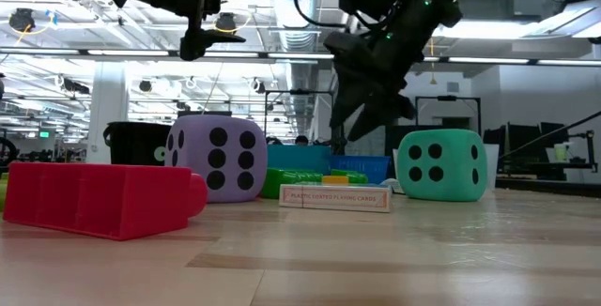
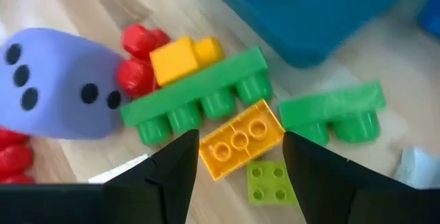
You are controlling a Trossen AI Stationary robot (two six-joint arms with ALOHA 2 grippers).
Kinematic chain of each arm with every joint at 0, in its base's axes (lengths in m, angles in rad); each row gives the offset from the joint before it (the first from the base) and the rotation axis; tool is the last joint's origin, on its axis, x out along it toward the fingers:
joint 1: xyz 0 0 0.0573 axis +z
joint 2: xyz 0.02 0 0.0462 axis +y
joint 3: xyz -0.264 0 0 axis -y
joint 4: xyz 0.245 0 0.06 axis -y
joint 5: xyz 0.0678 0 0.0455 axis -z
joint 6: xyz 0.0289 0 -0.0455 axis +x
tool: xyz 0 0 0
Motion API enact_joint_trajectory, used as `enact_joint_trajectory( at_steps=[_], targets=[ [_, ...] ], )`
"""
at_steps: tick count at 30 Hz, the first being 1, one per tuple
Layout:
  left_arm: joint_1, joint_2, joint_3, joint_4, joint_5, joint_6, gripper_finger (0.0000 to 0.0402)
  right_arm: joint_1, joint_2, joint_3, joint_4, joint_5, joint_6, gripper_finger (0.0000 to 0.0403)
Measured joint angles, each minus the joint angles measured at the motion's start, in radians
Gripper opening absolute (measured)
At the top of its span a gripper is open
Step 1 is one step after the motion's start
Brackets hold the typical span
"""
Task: Pick & Place Toys
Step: Put the large green game piece into the transparent bin
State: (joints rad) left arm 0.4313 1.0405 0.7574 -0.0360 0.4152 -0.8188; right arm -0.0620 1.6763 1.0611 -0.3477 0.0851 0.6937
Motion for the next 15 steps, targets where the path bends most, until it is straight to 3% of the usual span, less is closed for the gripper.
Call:
enact_joint_trajectory(
  at_steps=[7,15],
  targets=[
    [0.0,0.0,0.0,0.0,0.0,-0.002,0.0324,-0.015,-0.002,0.001,-0.033,0.044,0.211,0.0208],
    [0.0,0.0,0.0,0.0,0.001,-0.001,0.0324,-0.053,0.059,0.006,-0.025,0.013,0.317,0.0209]
  ],
)
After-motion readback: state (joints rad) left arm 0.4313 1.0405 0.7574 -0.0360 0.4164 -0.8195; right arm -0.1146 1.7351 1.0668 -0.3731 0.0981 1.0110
